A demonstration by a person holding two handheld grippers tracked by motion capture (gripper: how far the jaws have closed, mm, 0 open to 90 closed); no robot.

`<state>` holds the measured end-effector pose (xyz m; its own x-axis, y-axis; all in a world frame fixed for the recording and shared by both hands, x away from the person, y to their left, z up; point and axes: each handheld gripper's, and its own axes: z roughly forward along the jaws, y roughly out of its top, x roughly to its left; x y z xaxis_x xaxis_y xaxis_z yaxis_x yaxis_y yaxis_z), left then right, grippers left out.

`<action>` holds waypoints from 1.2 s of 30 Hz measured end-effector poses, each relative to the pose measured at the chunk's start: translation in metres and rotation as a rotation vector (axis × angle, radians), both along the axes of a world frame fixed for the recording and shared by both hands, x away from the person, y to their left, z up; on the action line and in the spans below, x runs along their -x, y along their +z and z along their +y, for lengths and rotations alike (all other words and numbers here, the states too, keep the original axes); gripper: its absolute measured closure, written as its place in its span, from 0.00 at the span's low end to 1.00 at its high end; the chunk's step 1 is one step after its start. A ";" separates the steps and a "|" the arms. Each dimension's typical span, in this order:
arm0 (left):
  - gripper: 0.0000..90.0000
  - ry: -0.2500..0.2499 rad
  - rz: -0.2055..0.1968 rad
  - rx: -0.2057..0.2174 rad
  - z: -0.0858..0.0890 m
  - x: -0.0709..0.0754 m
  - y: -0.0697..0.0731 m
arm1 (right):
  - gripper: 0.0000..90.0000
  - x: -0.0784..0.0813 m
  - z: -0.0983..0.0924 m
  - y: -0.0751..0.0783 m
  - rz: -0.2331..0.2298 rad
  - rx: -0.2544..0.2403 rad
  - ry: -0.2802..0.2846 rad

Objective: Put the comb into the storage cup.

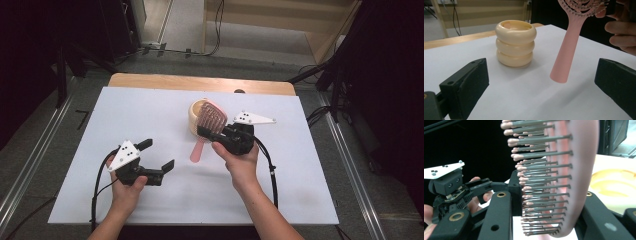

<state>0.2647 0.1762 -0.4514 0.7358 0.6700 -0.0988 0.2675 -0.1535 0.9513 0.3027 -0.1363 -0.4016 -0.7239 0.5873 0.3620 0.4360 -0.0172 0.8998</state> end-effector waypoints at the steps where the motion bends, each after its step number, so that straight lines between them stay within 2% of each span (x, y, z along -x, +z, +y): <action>1: 0.00 0.013 -0.007 0.000 0.007 0.001 -0.001 | 0.69 -0.001 0.000 0.000 -0.001 0.002 -0.002; 4: 0.00 0.020 -0.007 0.000 0.014 0.002 -0.003 | 0.69 -0.002 0.000 0.001 -0.008 0.008 -0.003; 11: 0.00 0.077 -0.001 0.003 0.040 0.006 -0.009 | 0.69 -0.006 -0.001 0.005 -0.019 0.024 -0.013; 25: 0.00 0.137 0.001 -0.017 0.072 0.010 -0.019 | 0.69 -0.015 -0.003 0.014 -0.045 0.033 -0.018; 36: 0.00 0.183 0.009 -0.014 0.097 0.013 -0.024 | 0.69 -0.022 -0.006 0.023 -0.058 0.039 -0.031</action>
